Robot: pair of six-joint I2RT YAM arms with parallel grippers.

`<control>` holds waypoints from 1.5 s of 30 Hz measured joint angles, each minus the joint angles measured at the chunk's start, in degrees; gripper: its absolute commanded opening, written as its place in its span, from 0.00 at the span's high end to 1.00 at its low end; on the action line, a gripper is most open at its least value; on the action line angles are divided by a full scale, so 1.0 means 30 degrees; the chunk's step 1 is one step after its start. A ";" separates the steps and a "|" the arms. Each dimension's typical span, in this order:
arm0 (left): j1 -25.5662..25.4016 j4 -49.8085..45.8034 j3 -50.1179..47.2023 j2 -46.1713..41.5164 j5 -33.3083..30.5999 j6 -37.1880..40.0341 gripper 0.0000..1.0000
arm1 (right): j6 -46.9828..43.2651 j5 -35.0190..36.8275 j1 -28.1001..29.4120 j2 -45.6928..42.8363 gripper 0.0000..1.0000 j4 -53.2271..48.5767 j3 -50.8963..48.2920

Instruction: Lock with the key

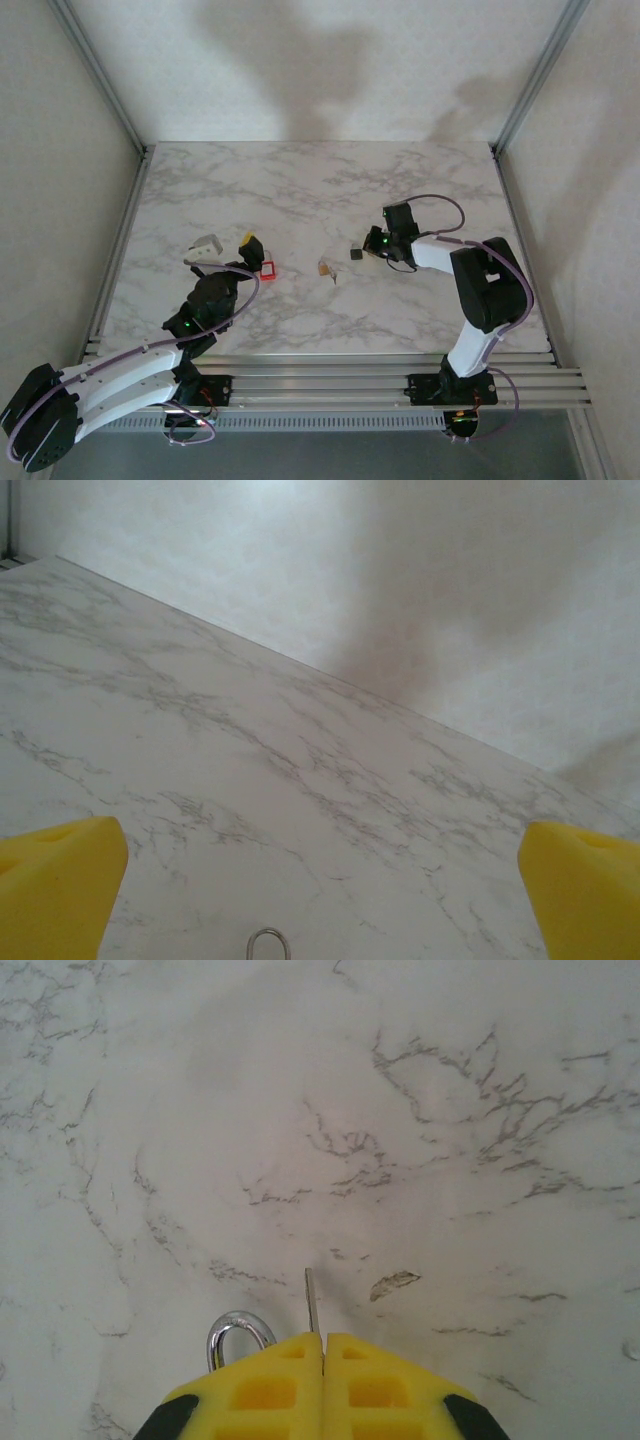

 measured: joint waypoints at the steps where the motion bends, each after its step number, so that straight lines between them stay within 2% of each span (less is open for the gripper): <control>1: 0.0000 0.0015 0.0000 0.0015 -0.0007 0.0000 0.01 | 0.0000 0.0007 0.0044 0.0015 0.95 0.0000 0.0000; 9: 0.0000 0.0051 -0.0022 0.0124 -0.0007 -0.0007 0.00 | 0.0015 0.0015 0.0131 0.0036 0.87 -0.0007 0.0015; 18: 0.0000 0.0058 -0.0036 0.0124 -0.0007 -0.0058 0.01 | -0.0007 0.0007 0.0131 -0.0029 0.75 -0.0175 0.0015; 23: 0.0000 0.0058 -0.0036 0.0124 -0.0015 -0.0058 0.01 | -0.0066 0.0022 0.0131 -0.1013 0.65 -0.0583 0.0015; 27: 0.0000 0.0073 -0.0051 0.0124 -0.0029 -0.0058 0.00 | -0.0321 0.0066 0.0131 -0.2346 0.45 -0.0874 0.0015; 33: 0.0000 0.0117 -0.0066 0.0124 -0.0080 -0.0058 0.00 | -0.0780 0.0226 0.0131 -0.4648 0.04 -0.1887 0.0044; 34: 0.0000 0.0117 -0.0066 0.0124 -0.0080 -0.0058 0.00 | -0.0867 0.0226 0.0131 -0.5005 0.01 -0.2040 0.0051; 45: 0.0000 0.0284 -0.0073 0.0168 -0.0153 -0.0131 0.01 | -0.1880 0.1035 0.0182 -0.8699 0.01 -0.3330 0.0087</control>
